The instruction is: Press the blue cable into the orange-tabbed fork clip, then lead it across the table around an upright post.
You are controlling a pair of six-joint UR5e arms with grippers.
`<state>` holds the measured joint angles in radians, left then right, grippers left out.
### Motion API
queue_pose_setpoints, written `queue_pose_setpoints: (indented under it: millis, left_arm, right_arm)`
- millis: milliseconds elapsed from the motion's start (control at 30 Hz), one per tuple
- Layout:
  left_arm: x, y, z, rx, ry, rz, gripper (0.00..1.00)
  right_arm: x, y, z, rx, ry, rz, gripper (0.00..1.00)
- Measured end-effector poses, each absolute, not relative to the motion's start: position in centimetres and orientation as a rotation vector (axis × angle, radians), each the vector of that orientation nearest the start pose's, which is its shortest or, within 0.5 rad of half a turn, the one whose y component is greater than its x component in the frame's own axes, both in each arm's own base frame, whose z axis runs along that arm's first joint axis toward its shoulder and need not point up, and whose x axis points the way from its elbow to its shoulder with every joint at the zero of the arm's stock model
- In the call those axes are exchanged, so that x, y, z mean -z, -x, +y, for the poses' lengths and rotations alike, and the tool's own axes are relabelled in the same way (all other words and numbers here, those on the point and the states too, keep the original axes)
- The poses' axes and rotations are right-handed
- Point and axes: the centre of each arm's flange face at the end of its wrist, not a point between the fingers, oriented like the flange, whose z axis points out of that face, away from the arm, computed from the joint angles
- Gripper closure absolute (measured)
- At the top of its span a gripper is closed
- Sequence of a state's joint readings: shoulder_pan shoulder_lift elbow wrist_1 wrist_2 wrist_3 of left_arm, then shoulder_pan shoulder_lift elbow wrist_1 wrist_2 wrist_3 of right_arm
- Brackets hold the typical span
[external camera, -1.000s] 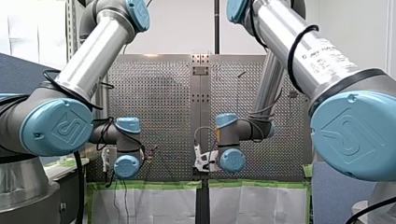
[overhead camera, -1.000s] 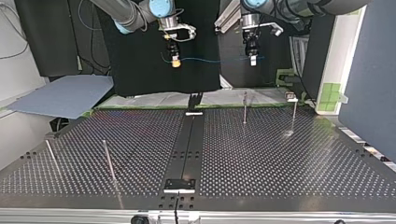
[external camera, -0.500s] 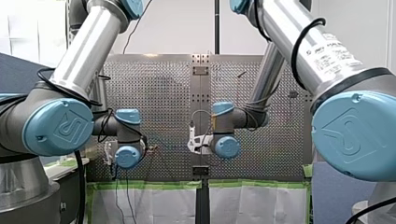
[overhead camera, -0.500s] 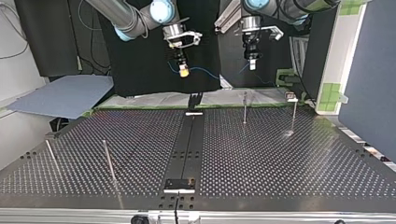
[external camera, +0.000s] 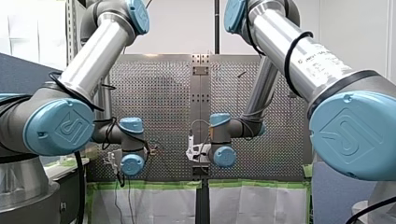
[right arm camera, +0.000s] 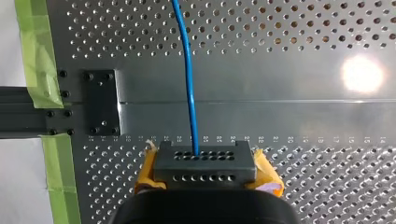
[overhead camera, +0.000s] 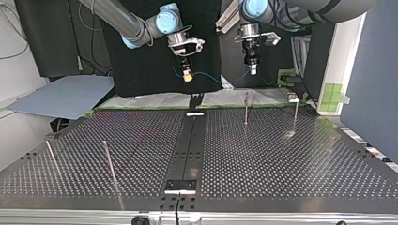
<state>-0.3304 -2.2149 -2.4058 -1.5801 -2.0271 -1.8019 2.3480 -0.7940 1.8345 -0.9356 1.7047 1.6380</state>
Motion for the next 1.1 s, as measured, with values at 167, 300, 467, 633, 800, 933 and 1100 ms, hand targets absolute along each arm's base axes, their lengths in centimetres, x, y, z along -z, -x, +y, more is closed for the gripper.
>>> queue_pose_setpoints:
  millis: [167, 300, 467, 633, 800, 933, 1100]
  left_arm:
    - [-0.2, -34.2, -20.9, 0.109, 0.329, 1.512, 1.00]
    - [0.9, -34.6, -20.8, 0.089, 0.335, 1.546, 1.00]
    - [1.3, -35.8, -21.0, 0.101, 0.334, 1.568, 1.00]
    - [1.3, -37.0, -21.0, 0.098, 0.337, 1.586, 1.00]
    - [1.3, -38.3, -21.0, 0.101, 0.332, 1.602, 1.00]
    - [1.3, -39.4, -21.0, 0.103, 0.324, 1.617, 1.00]
    - [1.3, -40.4, -20.7, 0.090, 0.322, 1.642, 1.00]
  right_arm:
    - [-1.8, -49.4, -33.9, -1.617, -1.751, -0.942, 1.00]
    - [-1.9, -49.3, -34.5, -1.616, -1.742, -0.947, 1.00]
    - [-2.4, -49.4, -35.8, -1.618, -1.734, -0.946, 1.00]
    - [-3.0, -49.8, -37.0, -1.628, -1.726, -0.940, 1.00]
    - [-2.9, -50.4, -37.6, -1.642, -1.733, -0.928, 1.00]
    - [-1.9, -50.8, -38.0, -1.618, -1.761, -0.925, 1.00]
    - [-0.1, -51.8, -38.3, -1.598, -1.801, -0.919, 1.00]
